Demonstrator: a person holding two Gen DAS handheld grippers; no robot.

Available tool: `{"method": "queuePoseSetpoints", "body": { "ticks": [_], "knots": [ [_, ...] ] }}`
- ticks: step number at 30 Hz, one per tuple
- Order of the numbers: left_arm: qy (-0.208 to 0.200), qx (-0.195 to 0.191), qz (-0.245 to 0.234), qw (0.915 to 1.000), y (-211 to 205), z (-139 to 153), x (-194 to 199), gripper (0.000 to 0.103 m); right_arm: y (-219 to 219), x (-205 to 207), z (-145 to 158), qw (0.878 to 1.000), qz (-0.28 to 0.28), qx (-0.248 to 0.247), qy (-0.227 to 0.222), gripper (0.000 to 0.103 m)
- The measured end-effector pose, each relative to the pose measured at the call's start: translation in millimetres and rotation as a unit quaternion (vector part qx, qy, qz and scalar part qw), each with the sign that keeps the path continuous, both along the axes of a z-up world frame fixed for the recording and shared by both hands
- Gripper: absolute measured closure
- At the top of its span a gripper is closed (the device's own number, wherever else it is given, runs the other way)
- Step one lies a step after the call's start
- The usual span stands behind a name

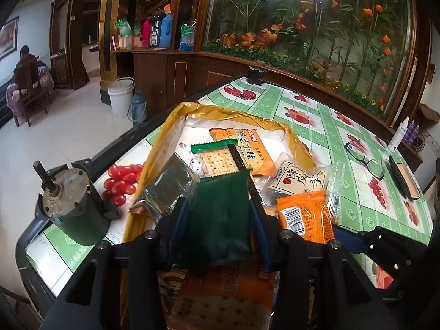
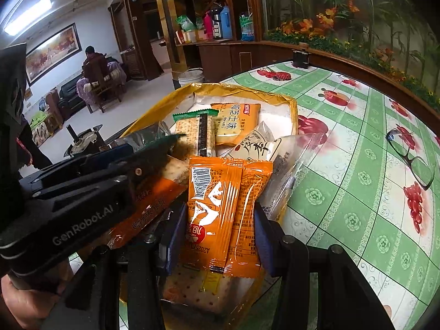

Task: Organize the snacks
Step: 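Lower the green pouch and orange wrapper into the tray and open both grippers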

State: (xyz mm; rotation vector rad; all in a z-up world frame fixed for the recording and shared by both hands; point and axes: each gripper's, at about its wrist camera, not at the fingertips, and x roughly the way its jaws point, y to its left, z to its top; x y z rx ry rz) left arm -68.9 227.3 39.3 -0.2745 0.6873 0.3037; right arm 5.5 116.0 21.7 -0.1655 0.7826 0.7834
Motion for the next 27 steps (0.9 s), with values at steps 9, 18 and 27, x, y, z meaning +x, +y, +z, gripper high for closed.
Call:
{"method": "queuePoseSetpoints", "body": {
  "ticks": [9, 18, 27],
  "knots": [
    [0.004, 0.014, 0.003, 0.9999, -6, -1, 1, 0.059, 0, -4, -3, 1.0, 0.0, 0.001, -0.012, 0.051],
    [0.007, 0.031, 0.006, 0.9995, -12, 0, 3, 0.057, -1, -6, -2, 1.0, 0.0, 0.004, -0.016, 0.051],
    [0.006, 0.034, 0.004, 0.9994, -13, 2, 2, 0.052, -3, -8, -1, 1.0, 0.004, 0.01, -0.018, 0.047]
  ]
}}
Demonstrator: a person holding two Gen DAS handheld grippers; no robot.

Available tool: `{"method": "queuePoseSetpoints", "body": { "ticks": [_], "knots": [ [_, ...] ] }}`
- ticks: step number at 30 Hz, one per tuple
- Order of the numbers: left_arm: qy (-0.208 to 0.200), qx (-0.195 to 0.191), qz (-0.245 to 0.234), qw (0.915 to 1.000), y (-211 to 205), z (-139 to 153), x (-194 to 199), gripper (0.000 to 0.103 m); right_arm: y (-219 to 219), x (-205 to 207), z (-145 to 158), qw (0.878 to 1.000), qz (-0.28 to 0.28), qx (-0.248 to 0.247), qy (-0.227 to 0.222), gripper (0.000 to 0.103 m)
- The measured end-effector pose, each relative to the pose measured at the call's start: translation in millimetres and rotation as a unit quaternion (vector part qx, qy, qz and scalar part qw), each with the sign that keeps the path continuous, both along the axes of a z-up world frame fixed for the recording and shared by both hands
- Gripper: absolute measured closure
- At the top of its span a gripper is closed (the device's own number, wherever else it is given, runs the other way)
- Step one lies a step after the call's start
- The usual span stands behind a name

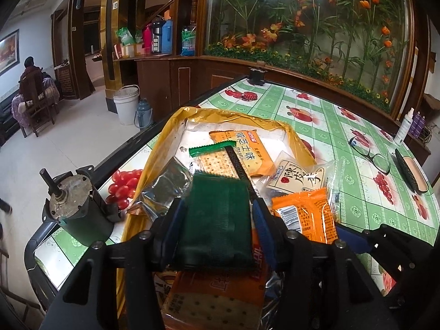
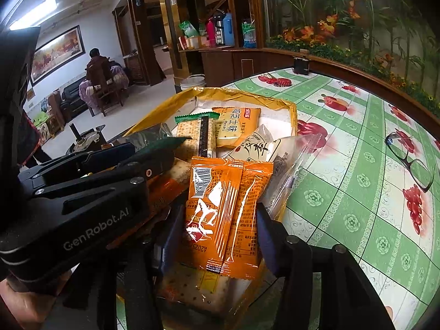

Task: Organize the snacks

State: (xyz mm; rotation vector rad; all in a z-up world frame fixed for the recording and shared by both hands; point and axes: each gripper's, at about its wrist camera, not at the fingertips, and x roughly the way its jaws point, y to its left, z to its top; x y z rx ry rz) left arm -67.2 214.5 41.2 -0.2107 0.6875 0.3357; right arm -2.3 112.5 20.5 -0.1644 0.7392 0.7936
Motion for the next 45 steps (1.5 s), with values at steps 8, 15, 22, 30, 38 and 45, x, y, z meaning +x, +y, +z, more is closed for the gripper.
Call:
{"method": "queuePoseSetpoints", "body": {
  "ticks": [8, 15, 22, 30, 38, 45],
  "knots": [
    [0.001, 0.014, 0.002, 0.9999, -7, 3, -1, 0.05, -4, 0, 1, 1.0, 0.005, 0.008, 0.009, 0.046],
    [0.0, 0.028, 0.002, 0.9996, -15, 6, -3, 0.043, -7, -2, 5, 1.0, 0.009, 0.015, 0.007, 0.041],
    [-0.008, 0.044, 0.003, 0.999, -23, 14, -11, 0.04, -10, -9, 11, 1.0, 0.014, 0.02, -0.006, 0.038],
    [-0.023, 0.065, 0.005, 0.9976, -30, 28, -21, 0.034, -18, -15, 17, 0.999, 0.015, 0.031, -0.016, 0.032],
    [-0.031, 0.078, 0.006, 0.9965, -36, 35, -29, 0.033, -25, -21, 23, 0.999, 0.017, 0.043, -0.02, 0.028],
    [-0.036, 0.088, 0.003, 0.9955, -42, 38, -34, 0.029, -34, -28, 26, 0.998, 0.014, 0.049, -0.026, 0.024]
  ]
}}
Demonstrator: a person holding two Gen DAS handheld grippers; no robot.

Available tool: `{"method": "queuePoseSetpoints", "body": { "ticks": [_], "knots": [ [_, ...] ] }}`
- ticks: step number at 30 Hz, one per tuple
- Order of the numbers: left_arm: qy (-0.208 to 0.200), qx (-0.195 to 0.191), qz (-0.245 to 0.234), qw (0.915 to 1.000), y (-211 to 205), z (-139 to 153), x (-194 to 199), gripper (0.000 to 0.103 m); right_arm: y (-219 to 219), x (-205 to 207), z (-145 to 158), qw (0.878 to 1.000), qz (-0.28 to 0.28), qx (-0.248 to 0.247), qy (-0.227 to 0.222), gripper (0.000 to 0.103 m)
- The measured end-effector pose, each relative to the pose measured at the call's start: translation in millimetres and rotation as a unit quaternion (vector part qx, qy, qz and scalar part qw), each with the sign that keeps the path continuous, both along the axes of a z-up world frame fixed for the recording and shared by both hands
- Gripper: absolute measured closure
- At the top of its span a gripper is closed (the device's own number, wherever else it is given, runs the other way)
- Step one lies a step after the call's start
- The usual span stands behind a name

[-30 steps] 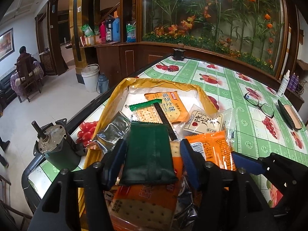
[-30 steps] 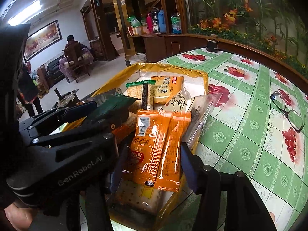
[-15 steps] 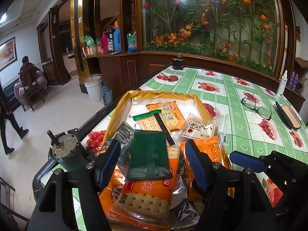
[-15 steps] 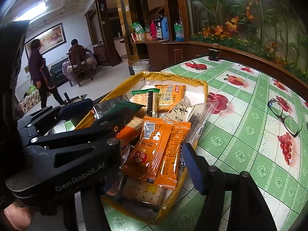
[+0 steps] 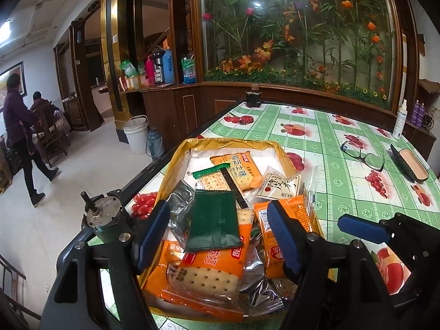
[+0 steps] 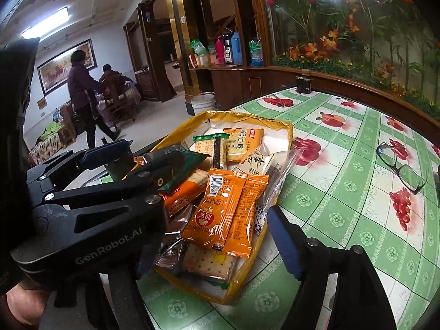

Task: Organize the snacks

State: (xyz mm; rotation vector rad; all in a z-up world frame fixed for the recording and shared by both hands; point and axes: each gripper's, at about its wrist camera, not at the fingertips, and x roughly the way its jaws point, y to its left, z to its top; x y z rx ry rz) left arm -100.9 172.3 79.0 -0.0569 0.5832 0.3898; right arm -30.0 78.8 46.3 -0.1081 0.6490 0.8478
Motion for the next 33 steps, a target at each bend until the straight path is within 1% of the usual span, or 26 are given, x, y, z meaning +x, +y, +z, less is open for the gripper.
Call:
{"method": "queuePoseSetpoints", "body": {
  "ticks": [4, 7, 10, 12, 13, 18, 20, 27, 30, 33],
  "knots": [
    [-0.002, 0.006, -0.004, 1.0, -4, 1, -5, 0.028, -9, -3, 0, 1.0, -0.005, 0.003, -0.001, 0.023],
    [-0.01, -0.001, -0.012, 0.9999, -6, 1, -13, 0.02, -21, -4, 0, 1.0, -0.013, 0.008, -0.004, 0.018],
    [-0.03, -0.014, -0.027, 0.9991, -9, 2, -26, 0.017, -37, -6, 0, 1.0, -0.024, 0.014, -0.006, 0.015],
    [-0.04, -0.026, -0.041, 0.998, -11, 2, -34, 0.011, -50, -8, 0, 0.999, -0.034, 0.02, -0.008, 0.012],
    [-0.044, -0.03, -0.046, 0.9975, -13, 2, -38, 0.011, -55, -9, 0, 0.999, -0.038, 0.024, -0.011, 0.009],
    [-0.056, -0.016, -0.057, 0.9967, -27, 0, -56, 0.005, -79, -18, 0, 0.997, -0.063, 0.024, -0.03, 0.008],
    [-0.058, -0.018, -0.061, 0.9963, -30, 0, -61, 0.004, -86, -18, 0, 0.997, -0.065, 0.026, -0.024, 0.007],
    [-0.063, -0.039, -0.061, 0.9954, -33, 2, -74, 0.001, -114, -14, -1, 0.995, -0.076, 0.063, 0.008, 0.007],
    [-0.06, -0.026, -0.049, 0.9967, -35, 4, -76, 0.0, -119, -13, -1, 0.995, -0.079, 0.06, 0.014, 0.007],
    [-0.057, -0.012, -0.039, 0.9975, -36, 5, -78, 0.0, -123, -14, -1, 0.994, -0.079, 0.069, 0.022, 0.007]
  ]
}}
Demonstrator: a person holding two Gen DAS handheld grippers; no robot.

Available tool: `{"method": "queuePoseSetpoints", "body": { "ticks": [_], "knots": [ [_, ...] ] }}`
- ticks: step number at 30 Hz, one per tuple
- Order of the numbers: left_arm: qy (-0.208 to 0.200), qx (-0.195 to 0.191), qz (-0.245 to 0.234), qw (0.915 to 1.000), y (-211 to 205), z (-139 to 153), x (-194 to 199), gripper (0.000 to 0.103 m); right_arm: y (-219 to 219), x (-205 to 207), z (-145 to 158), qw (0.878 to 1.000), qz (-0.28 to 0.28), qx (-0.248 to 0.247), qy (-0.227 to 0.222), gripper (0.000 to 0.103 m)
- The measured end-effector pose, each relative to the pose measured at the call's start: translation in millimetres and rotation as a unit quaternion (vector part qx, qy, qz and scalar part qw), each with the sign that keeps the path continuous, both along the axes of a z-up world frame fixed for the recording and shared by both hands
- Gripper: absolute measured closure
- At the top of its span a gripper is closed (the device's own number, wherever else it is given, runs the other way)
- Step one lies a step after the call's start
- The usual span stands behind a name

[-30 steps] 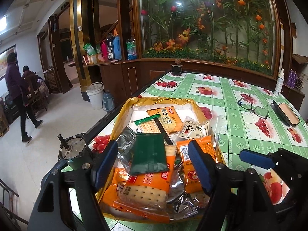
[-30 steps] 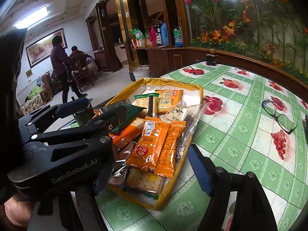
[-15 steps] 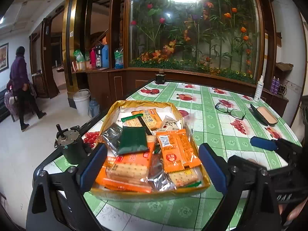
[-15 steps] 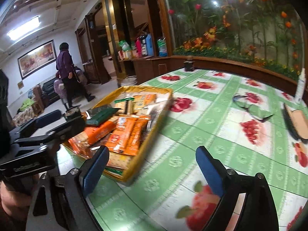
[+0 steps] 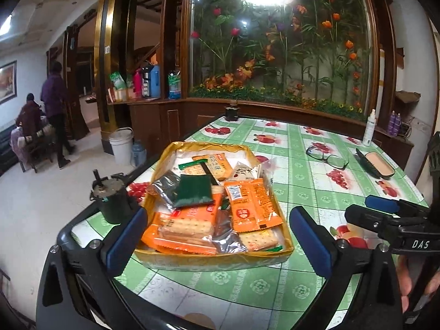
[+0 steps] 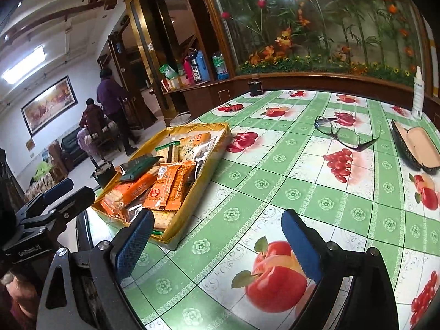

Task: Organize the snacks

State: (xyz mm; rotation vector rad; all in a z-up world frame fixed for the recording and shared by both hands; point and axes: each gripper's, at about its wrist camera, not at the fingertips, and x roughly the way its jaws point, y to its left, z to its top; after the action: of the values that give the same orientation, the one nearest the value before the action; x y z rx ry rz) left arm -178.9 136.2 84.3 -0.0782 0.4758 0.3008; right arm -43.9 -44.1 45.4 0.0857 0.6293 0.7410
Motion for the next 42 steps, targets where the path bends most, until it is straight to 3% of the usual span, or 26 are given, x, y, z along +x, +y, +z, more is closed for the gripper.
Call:
{"method": "queuePoseSetpoints", "body": {
  "ticks": [5, 9, 13, 17, 24, 42],
  "knots": [
    [0.048, 0.047, 0.043, 0.9968, -4, -3, 5, 0.0, -2, 3, -2, 1.0, 0.004, 0.015, 0.018, 0.007],
    [0.059, 0.035, 0.047, 0.9965, 4, -7, 3, 0.0, 0, 1, 0, 1.0, 0.002, 0.01, 0.012, 0.007],
    [0.071, 0.041, 0.093, 0.9922, 10, -15, -3, 0.0, 4, -3, 1, 1.0, 0.012, 0.002, 0.003, 0.007],
    [0.101, 0.032, 0.088, 0.9904, 16, -28, -5, 0.0, 10, -6, 0, 1.0, 0.019, -0.01, -0.001, 0.007],
    [0.101, 0.024, 0.107, 0.9887, 26, -35, -5, 0.0, 18, -14, 0, 0.999, 0.027, -0.034, -0.024, 0.007],
    [0.11, 0.041, 0.114, 0.9866, 23, -41, -1, 0.0, 22, -18, 0, 0.998, 0.032, -0.045, -0.031, 0.007]
  ]
}}
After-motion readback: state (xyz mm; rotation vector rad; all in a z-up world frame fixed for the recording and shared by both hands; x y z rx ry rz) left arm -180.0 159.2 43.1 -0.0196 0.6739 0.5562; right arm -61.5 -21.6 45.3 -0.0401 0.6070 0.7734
